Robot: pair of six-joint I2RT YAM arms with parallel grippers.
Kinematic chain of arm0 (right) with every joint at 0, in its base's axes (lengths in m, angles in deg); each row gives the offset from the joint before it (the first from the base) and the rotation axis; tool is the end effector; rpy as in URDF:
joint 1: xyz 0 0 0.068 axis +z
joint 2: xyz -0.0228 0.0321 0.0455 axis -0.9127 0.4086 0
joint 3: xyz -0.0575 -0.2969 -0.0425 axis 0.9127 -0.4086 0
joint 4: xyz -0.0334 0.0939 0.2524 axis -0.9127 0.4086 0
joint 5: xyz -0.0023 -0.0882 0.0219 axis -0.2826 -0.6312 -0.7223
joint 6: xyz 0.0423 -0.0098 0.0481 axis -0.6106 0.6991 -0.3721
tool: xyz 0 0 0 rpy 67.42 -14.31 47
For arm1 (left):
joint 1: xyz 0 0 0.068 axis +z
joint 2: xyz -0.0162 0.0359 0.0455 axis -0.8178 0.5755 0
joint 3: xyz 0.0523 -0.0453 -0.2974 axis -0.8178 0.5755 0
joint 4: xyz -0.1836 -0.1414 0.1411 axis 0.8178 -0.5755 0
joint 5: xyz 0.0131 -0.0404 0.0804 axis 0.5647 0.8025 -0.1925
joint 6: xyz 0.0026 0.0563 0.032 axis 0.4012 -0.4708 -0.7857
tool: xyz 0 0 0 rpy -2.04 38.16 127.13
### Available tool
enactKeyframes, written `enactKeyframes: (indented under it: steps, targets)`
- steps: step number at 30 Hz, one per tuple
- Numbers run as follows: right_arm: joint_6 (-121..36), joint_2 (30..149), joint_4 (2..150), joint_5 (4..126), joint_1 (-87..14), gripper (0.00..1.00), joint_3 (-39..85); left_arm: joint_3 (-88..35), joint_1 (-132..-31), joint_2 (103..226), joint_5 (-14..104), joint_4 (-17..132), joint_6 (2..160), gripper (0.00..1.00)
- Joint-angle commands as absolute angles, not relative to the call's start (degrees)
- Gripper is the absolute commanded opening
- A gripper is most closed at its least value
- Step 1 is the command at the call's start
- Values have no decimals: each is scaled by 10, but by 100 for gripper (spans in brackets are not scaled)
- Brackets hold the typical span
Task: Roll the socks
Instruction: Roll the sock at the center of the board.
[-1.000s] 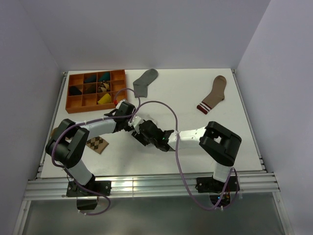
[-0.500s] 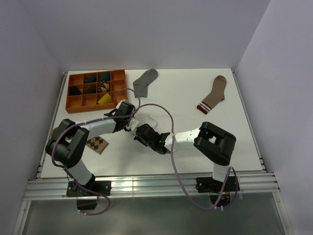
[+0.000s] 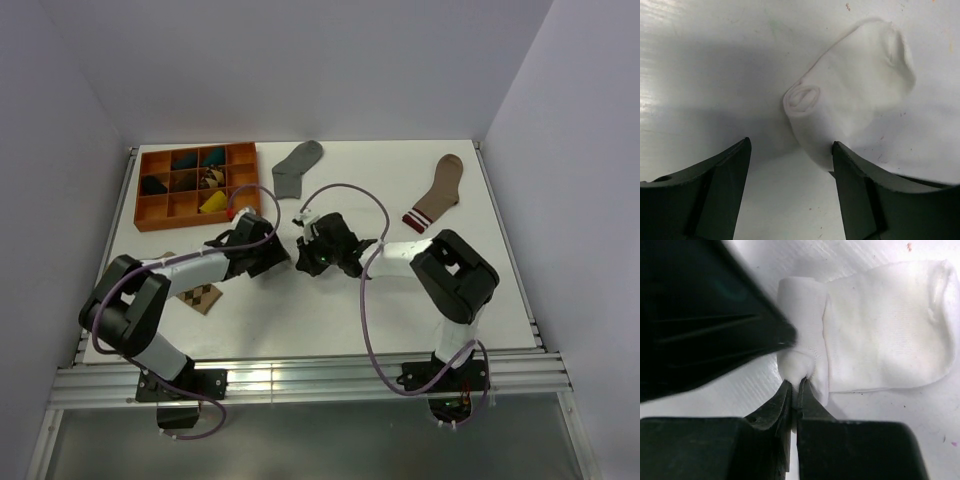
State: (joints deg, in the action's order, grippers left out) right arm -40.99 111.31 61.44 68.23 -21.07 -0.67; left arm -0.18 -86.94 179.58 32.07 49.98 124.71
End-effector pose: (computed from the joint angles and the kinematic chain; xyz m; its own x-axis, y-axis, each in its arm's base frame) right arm 0.2721 0.2837 0.1673 -0.5011 -0.3690 -0.7828 -0.7547 0.6290 0.1866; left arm 0.2789 -0.1701 0.1761 -0.7702 -0.4859 -0.4132 -0.2636 0.8324 -0.4876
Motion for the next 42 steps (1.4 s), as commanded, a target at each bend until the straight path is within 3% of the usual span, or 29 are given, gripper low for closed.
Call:
enactKeyframes:
  steps: [1,7,19,32,37,42]
  targets:
    - [-465,1132,646,844,-255,0,6,25,-873,1755,301,519,1267,72]
    - [-523,1186,625,1006,-315,0,28,50,-872,1730,288,548,1277,72]
    - [-511,1247,768,1082,-341,0,142,94,-872,1726,287,653,1304,69]
    - [-563,1301,756,1104,-361,0,159,93,-873,1772,267,636,1326,63]
    - [-559,1306,767,1091,-364,0,167,83,-873,1792,264,628,1325,55]
    - [-539,1262,762,1054,-364,6,145,72,-873,1812,268,617,1322,37]
